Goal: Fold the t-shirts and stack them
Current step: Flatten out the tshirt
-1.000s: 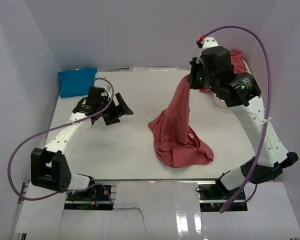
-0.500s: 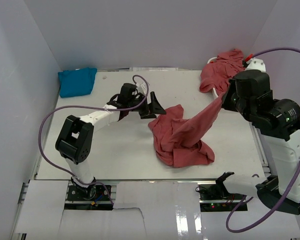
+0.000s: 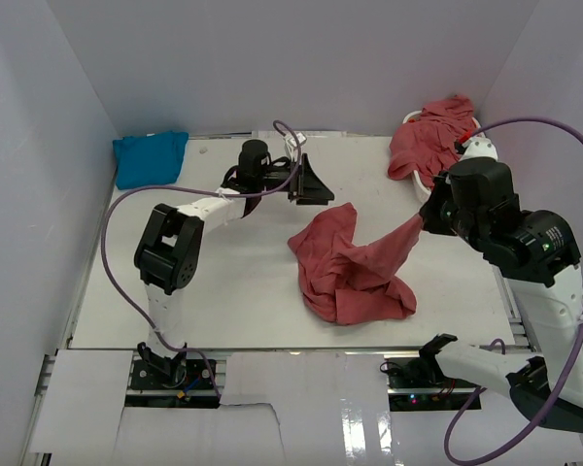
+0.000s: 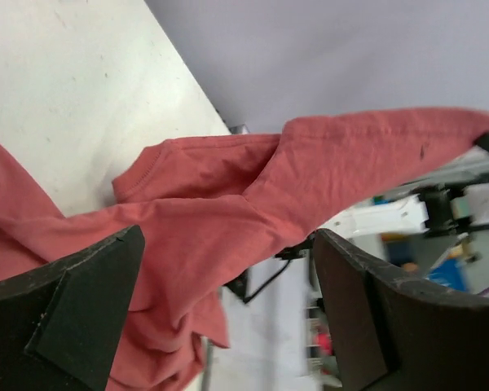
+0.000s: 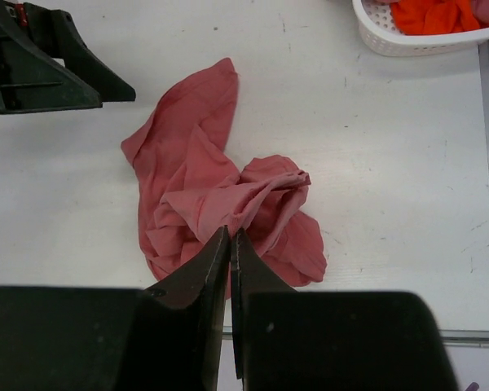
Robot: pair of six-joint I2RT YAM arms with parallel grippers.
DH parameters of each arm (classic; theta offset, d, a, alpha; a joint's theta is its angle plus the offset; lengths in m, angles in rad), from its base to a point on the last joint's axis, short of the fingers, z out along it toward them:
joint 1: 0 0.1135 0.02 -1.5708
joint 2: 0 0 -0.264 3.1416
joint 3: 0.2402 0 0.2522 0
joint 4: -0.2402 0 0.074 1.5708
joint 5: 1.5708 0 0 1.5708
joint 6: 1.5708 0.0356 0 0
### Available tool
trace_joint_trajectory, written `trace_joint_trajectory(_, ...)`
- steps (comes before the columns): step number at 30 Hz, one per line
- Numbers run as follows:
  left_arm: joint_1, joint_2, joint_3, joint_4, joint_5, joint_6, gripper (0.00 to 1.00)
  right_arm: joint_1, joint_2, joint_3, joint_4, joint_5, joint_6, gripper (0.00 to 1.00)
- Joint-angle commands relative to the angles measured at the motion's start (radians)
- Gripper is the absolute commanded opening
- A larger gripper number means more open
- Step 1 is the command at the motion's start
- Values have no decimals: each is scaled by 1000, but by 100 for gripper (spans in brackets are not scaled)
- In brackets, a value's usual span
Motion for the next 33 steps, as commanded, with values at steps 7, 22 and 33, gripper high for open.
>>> trace_joint_trajectory(7, 2, 7, 200, -306, 162, 595, 93, -1, 60, 105, 35, -62, -57, 8)
trace_joint_trajectory(22, -80, 362, 530, -263, 330, 788, 98, -1, 198, 306, -22, -293, -146, 8)
trace_joint_trajectory(33, -129, 556, 468, 1001, 405, -268, 98, -1, 177, 278, -23, -491, -151, 8)
